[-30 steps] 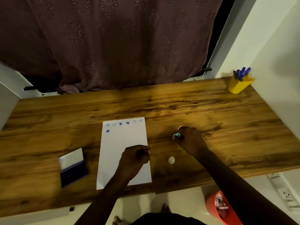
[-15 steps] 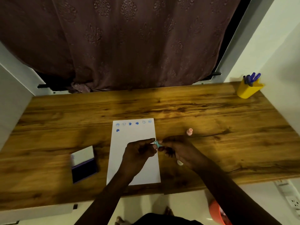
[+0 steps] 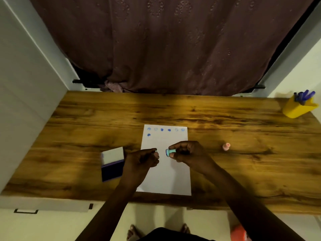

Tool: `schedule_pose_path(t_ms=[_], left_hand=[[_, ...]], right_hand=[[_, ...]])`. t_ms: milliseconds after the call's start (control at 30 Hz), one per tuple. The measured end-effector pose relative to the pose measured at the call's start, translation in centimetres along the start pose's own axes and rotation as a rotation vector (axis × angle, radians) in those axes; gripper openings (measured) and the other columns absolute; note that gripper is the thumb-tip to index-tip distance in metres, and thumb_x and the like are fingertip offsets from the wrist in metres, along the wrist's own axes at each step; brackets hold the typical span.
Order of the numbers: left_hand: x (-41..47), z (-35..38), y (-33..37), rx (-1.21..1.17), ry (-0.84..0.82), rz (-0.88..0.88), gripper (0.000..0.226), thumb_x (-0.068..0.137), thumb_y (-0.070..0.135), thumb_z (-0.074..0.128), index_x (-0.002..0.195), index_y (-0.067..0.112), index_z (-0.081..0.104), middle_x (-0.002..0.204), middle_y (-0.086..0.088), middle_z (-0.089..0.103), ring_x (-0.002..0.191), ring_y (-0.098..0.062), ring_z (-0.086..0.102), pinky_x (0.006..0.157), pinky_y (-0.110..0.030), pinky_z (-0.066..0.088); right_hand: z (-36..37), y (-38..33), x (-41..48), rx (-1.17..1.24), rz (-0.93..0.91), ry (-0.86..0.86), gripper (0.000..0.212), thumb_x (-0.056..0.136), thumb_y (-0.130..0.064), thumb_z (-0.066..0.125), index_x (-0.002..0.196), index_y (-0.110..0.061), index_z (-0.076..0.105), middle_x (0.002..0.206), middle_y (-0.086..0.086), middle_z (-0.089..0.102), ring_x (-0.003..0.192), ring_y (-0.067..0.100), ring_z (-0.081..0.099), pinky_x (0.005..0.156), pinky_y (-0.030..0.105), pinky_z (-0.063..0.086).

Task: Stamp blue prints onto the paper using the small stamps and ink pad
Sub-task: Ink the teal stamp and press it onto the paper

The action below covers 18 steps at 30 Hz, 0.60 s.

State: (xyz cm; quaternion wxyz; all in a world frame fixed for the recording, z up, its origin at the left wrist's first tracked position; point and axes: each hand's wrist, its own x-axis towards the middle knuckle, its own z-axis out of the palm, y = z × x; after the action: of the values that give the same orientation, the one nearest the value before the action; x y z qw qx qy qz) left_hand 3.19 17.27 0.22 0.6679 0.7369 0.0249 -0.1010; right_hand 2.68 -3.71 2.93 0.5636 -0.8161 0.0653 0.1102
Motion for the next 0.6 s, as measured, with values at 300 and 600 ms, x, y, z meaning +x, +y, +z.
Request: schedule_pose_path(t_ms=[300, 600], left_hand=[[-2.4, -10.1, -2.0, -0.120, 0.205, -0.059, 0.011, 0.093, 0.013, 0.072, 0.102, 0.017, 0.078, 0.093, -0.007, 0.083, 0.090, -0.026, 0.081, 0.076, -0.033, 0.066], [-4.4, -17.0, -3.5, -0.138, 0.263, 0.034, 0.018, 0.097, 0.012, 0.070, 0.110, 0.020, 0.080, 0.105, -0.006, 0.083, 0.097, -0.026, 0.080, 0.078, -0.040, 0.066]], right_hand=[[8.7, -2.6, 2.9, -0.434, -0.195, -0.136, 0.027, 0.088, -0.042, 0.073, 0.107, -0.023, 0.071, 0.101, -0.010, 0.074, 0.090, 0.005, 0.068, 0.081, 0.021, 0.058], [15.9, -4.3, 4.1, -0.743, -0.357, -0.321, 0.035, 0.097, -0.037, 0.061, 0.126, -0.018, 0.061, 0.128, 0.005, 0.068, 0.114, 0.023, 0.067, 0.093, 0.026, 0.054]])
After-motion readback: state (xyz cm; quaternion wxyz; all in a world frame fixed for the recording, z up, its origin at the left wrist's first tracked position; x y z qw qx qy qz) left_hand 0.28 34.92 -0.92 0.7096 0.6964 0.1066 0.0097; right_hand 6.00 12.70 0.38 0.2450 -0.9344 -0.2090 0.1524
